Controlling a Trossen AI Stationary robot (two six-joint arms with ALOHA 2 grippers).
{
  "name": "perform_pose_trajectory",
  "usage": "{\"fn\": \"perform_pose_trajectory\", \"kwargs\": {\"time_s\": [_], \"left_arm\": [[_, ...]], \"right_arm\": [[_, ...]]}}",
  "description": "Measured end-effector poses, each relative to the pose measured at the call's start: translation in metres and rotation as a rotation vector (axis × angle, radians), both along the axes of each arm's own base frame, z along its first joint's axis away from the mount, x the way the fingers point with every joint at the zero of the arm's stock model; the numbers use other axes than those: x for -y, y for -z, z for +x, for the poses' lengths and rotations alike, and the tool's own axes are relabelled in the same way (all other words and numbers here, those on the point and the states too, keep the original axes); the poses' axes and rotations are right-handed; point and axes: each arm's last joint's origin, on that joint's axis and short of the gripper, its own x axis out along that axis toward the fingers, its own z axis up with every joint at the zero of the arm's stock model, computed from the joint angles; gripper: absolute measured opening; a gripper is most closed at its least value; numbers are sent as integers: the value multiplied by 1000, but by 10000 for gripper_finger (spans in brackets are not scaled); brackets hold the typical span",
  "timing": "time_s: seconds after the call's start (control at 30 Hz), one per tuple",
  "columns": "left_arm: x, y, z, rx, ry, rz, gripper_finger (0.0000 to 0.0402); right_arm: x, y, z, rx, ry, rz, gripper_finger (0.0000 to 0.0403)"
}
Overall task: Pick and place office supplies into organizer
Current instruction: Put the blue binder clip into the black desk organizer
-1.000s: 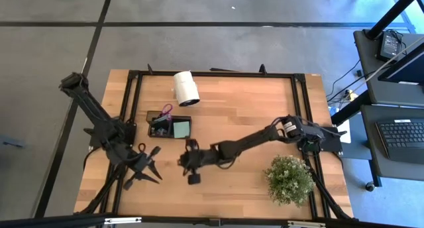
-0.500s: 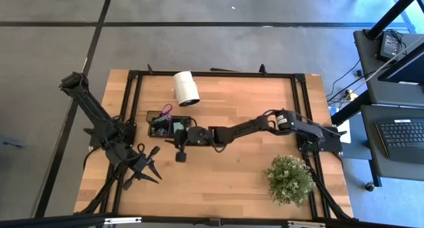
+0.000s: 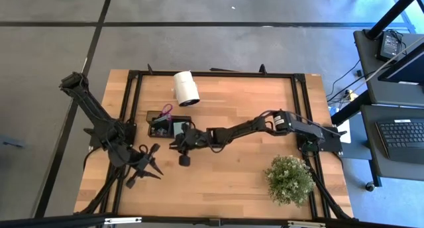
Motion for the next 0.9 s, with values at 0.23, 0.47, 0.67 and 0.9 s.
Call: {"fn": "perform_pose_trajectory", "kwargs": {"time_s": [0.23, 0.47, 0.67, 0.9], "left_arm": [[-1, 0, 0, 4, -18, 4, 65], [-1, 0, 0, 3, -19, 4, 65], [-1, 0, 0, -2, -23, -2, 65], [-1, 0, 0, -2, -23, -2, 65]], "right_arm": [[-9, 16, -2, -64, -5, 17, 53], [-9, 28, -1, -81, -1, 29, 53], [-10, 29, -1, -75, -10, 13, 62], [-10, 29, -1, -73, -13, 15, 105]]}}
